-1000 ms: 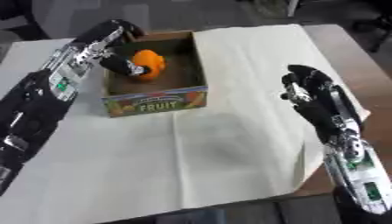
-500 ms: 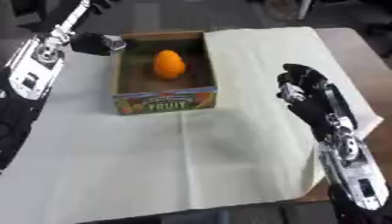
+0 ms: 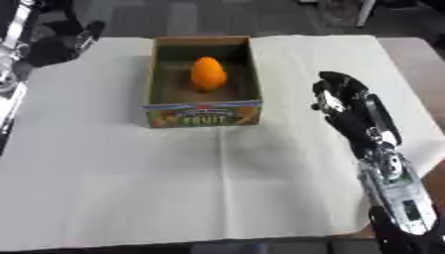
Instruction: Pick up objects on the table and place them in the box.
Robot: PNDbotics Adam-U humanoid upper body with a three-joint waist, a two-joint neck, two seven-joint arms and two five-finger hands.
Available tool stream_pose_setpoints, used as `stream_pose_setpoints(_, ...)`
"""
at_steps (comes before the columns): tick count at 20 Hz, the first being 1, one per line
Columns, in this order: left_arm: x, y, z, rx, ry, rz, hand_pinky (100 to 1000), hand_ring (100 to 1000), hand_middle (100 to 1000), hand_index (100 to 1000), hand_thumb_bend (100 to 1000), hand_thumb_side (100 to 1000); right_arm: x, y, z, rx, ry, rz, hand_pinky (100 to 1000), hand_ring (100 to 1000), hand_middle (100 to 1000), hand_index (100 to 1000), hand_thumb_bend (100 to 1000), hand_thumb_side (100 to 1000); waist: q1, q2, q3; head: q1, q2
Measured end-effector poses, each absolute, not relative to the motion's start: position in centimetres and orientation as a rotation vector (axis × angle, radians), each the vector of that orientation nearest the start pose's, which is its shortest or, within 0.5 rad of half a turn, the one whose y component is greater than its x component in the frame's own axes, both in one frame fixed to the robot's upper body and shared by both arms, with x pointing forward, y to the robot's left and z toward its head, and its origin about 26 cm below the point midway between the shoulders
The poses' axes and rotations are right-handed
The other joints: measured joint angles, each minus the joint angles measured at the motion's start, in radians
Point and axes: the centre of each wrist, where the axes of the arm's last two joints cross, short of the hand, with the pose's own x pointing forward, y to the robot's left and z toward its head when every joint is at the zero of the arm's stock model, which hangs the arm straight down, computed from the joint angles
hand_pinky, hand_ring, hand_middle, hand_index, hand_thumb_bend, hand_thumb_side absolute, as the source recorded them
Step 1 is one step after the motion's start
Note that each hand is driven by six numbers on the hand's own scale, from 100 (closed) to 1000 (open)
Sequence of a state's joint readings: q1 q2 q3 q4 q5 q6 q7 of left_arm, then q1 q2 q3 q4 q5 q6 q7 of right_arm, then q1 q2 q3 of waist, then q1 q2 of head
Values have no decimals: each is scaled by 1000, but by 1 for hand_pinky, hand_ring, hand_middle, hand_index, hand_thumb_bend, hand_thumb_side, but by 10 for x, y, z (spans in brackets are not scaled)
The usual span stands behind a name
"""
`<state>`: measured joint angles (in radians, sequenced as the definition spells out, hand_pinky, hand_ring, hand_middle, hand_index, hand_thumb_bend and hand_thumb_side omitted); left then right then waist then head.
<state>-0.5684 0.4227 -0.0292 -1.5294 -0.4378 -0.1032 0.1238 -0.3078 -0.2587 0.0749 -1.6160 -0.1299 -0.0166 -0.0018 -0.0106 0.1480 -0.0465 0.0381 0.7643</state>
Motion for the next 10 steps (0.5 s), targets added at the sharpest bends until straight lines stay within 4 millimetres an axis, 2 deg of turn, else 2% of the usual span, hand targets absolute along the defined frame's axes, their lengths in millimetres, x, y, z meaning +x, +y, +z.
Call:
stream_pose_setpoints(6,355,277,174,700,-2132,-373,640,637,618,740,414,470,345,-252,100,28,-1906,248,629,781,640,790,100,373,-4,1,6,5,0)
stream_pose_setpoints(10,341,277,181,462,-2130,-212,641,637,623,747,417,478,345,-252,101,30,-1907,247,629,781,640,790,100,374,-3,1,7,5,0)
